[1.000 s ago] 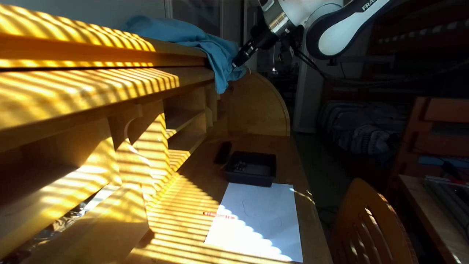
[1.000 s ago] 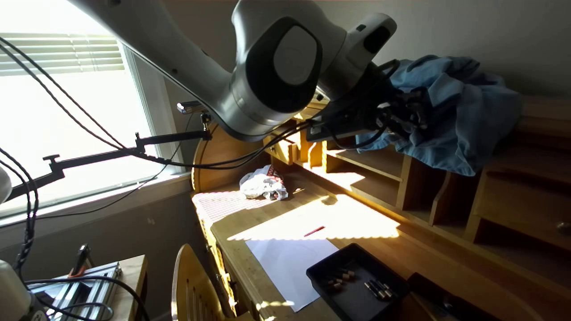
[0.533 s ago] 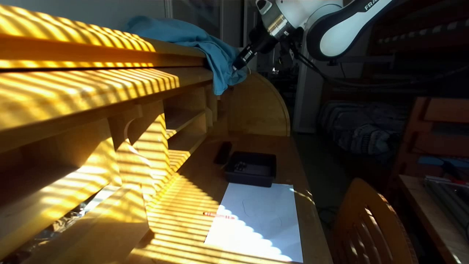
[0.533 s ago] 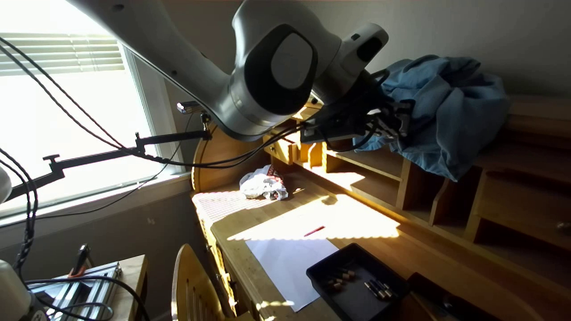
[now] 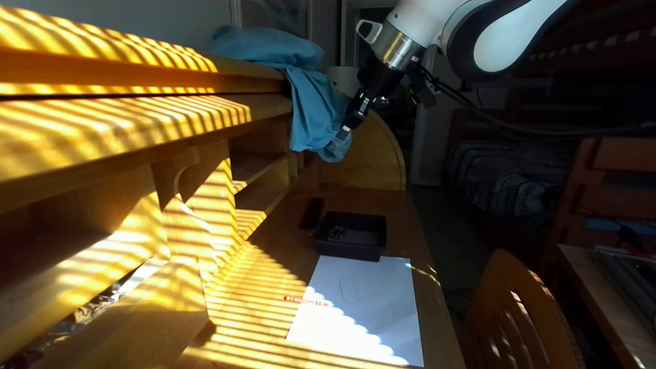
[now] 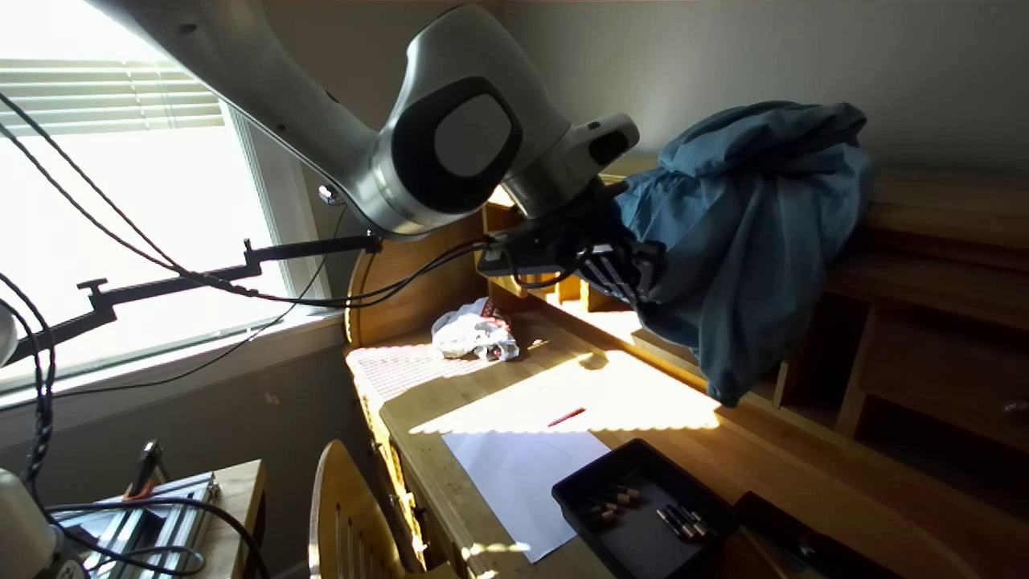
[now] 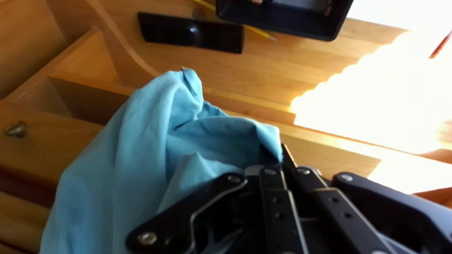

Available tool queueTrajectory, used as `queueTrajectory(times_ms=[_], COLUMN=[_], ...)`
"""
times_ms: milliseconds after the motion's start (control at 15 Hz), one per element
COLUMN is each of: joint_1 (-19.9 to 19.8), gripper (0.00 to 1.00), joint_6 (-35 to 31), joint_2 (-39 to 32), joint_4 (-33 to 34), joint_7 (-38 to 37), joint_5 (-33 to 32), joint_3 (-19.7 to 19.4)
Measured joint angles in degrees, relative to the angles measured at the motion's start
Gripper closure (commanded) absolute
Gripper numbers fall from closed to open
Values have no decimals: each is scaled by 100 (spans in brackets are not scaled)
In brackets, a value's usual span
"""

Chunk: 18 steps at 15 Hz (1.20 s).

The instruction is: Put the cloth on the desk

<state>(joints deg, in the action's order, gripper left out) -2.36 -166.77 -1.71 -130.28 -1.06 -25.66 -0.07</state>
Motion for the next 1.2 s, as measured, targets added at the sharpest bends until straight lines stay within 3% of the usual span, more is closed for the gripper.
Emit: queueTrajectory(times_ms=[667, 1200], joint_1=[375, 650], gripper=[99, 99], joint_6=[1591, 2495], joint_2=[536, 684], joint_4=[-131, 35], joint_7=[2080, 3110], joint_5=[1697, 2054], joint_3=[138, 148])
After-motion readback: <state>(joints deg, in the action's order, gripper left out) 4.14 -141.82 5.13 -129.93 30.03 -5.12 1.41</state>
